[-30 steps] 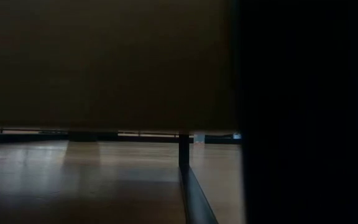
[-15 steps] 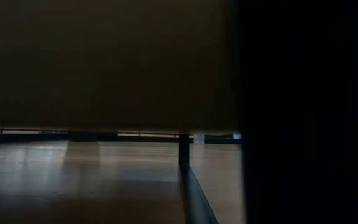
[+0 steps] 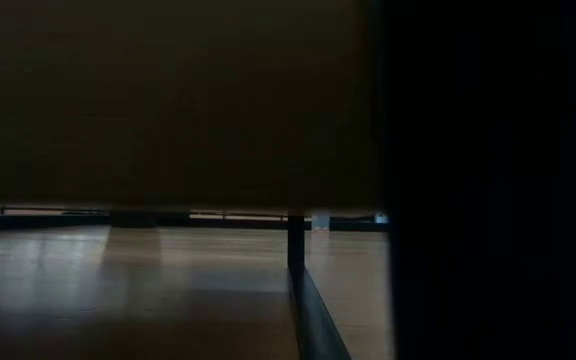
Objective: Pick and place medicine bottles onto shelf by color
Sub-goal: Put the left transparent pill bottle on the shelf aligned with the other transparent pill bottle
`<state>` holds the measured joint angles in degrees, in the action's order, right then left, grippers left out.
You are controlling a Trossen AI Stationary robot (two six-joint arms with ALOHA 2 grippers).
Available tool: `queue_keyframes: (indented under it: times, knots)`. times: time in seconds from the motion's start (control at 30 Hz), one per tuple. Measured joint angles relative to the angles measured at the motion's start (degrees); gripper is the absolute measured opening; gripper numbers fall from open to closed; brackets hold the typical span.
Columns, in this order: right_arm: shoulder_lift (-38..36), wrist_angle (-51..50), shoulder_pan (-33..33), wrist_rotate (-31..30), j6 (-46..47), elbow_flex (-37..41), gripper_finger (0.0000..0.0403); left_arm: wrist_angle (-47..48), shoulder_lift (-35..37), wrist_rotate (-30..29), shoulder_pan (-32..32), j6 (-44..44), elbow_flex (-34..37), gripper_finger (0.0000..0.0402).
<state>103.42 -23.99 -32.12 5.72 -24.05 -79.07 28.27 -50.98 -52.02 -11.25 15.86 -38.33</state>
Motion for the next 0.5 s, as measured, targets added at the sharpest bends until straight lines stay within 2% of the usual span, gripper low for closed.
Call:
queue_keyframes:
  times: [0.3, 0.5]
  knots:
    - [0.0, -0.9, 0.2, 0.3, 1.3, 0.0, 0.0237, 0.0, 0.0, 0.0, 3.7, -0.1, 0.0, 0.0231]
    - [0.3, -0.8, 0.2, 0.4, 1.2, 0.0, 0.0237, 0.0, 0.0, 3.5, 5.0, -0.1, 0.0, 0.0231]
